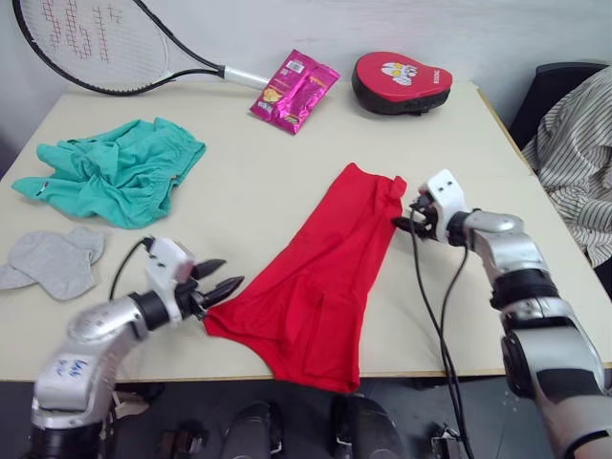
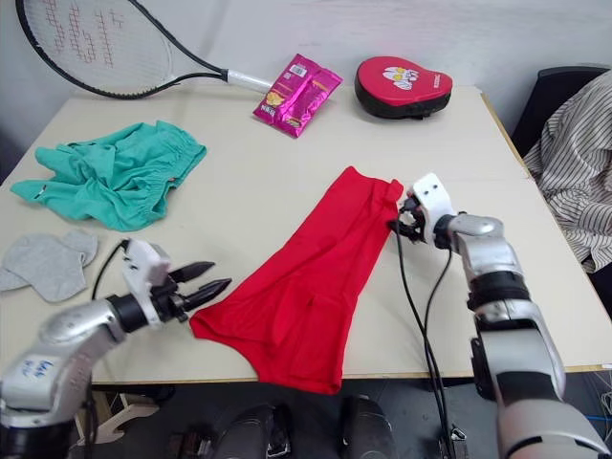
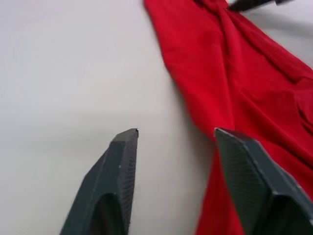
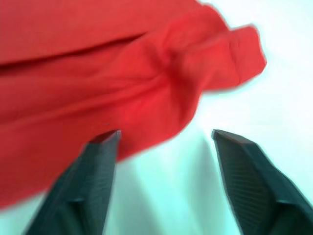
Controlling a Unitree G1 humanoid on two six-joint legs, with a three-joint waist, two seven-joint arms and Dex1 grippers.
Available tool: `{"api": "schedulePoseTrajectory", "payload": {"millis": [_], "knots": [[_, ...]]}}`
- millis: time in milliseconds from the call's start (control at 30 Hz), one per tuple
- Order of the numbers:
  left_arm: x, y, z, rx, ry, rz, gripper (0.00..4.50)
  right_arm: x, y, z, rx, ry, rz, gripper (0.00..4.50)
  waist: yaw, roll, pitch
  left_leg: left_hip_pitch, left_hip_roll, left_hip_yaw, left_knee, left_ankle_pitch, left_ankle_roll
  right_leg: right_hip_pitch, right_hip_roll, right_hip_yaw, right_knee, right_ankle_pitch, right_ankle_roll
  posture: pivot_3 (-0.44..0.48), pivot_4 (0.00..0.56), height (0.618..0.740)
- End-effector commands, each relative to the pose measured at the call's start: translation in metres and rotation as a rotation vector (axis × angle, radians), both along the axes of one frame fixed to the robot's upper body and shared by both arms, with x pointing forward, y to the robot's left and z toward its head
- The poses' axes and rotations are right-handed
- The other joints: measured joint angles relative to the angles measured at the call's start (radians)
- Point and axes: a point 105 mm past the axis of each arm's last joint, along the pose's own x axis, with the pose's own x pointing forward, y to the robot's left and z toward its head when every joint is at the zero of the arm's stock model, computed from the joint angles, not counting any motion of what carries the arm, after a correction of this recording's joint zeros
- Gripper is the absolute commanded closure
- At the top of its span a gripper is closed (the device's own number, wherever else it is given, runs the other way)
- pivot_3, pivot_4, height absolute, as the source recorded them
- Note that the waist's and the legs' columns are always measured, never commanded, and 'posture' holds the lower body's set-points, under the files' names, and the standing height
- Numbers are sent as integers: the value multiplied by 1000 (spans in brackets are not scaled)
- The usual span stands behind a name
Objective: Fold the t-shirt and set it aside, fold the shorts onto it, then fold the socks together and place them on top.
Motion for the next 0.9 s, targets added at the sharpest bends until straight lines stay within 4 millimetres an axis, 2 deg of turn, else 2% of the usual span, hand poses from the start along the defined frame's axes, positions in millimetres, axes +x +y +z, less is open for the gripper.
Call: {"api": "schedulePoseTrajectory", "payload": {"millis": [33, 67, 167, 267, 333, 400, 533, 633, 800, 900], "knots": [[4, 0, 17, -55, 17, -90, 349, -33, 17, 23, 88, 24, 99, 25, 3, 0, 0, 0, 0, 0, 0, 0, 0, 0, 0, 0, -1, 0, 0, 0, 150, 740], [11, -2, 22, -69, 18, -110, 33, -50, 22, 19, 115, 73, 136, 0, 4, 1, 0, 0, 0, 0, -1, 0, 0, 0, 0, -1, -1, 0, 0, 0, 150, 740], [37, -13, 27, -49, 19, -150, 9, -100, 44, 8, 168, 209, 250, 0, 13, 1, 1, 0, 0, -1, -2, 0, -1, 0, 0, -2, -3, 0, 0, 0, 150, 740], [63, -31, 27, -19, 8, -175, 9, -136, 62, -5, 170, 298, 315, 0, 27, 1, 1, 0, -1, -1, -3, 0, -2, 0, 0, -2, -3, 0, 0, 0, 150, 740], [88, -69, 11, 3, 54, -249, 9, -161, 77, -20, 194, 373, 344, 0, 34, 0, 0, 0, -1, -1, -3, -1, -4, 0, 0, -2, -3, 1, 0, 0, 150, 740], [105, -92, 5, 10, 64, -257, 9, -169, 81, -26, 194, 401, 322, 0, 45, -1, 0, 0, -3, -2, -2, 0, -2, 1, 0, -4, -4, 2, 0, 0, 150, 740], [128, -117, -5, 58, 54, -233, 9, -181, 90, -33, 189, 448, 329, 0, 30, -2, 0, -3, -3, 0, -3, 1, 4, 0, 0, -2, -11, 6, 3, 0, 150, 740], [136, -132, -13, 92, 60, -229, 9, -190, 100, -37, 205, 477, 350, 0, 31, -2, -1, -3, -3, 0, -5, 1, 4, 0, 0, -4, -13, 7, 3, 0, 150, 740], [140, -148, -20, 114, 73, -239, 9, -194, 109, -42, 213, 490, 350, 0, 31, -3, -1, -3, -3, 0, -3, 1, 5, 2, 0, -5, -13, 7, 3, 0, 150, 740], [137, -158, -24, 131, 85, -271, 632, -192, 111, -44, 216, 486, 333, 628, 31, -4, -2, -2, -4, -1, -3, 1, 7, 3, -1, -5, -13, 8, 4, 0, 150, 740]]}}
